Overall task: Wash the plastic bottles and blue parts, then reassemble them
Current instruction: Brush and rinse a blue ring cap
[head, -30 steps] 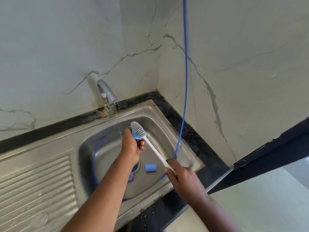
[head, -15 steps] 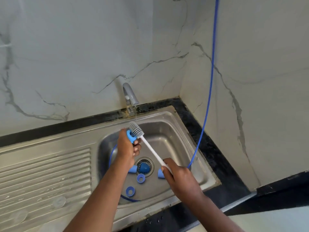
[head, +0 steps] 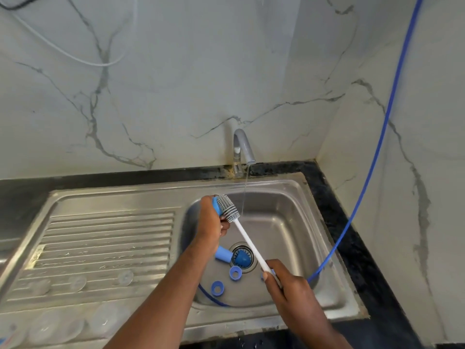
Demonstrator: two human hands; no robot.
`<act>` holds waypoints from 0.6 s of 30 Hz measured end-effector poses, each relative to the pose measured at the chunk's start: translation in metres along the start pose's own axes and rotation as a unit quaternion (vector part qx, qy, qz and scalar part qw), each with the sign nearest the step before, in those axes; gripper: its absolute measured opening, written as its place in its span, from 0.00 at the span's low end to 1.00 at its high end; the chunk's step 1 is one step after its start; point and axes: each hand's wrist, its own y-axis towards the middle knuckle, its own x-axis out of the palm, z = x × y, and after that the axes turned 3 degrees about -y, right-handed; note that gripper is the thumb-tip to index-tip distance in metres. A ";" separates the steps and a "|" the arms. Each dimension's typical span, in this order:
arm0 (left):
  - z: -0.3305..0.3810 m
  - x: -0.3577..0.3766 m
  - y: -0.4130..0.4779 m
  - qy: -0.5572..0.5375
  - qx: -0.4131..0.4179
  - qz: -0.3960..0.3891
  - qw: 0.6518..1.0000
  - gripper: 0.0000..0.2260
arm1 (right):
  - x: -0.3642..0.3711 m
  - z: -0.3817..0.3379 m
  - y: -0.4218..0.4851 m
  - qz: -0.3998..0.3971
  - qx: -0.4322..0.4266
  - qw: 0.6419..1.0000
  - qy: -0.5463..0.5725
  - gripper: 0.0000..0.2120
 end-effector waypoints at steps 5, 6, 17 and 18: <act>0.001 0.002 -0.006 0.004 0.008 0.003 1.000 0.19 | 0.000 -0.002 0.009 0.007 -0.006 1.000 -0.012 0.07; 0.001 0.002 -0.006 0.000 0.011 0.022 1.000 0.18 | 0.000 -0.002 0.002 0.005 -0.007 1.000 -0.016 0.07; 0.002 -0.004 -0.004 0.013 0.000 0.085 0.996 0.18 | 0.000 -0.011 -0.005 0.004 -0.024 0.999 -0.036 0.07; 0.000 -0.005 -0.005 0.015 -0.001 0.071 0.997 0.19 | -0.001 -0.011 -0.002 0.002 -0.025 0.999 -0.033 0.07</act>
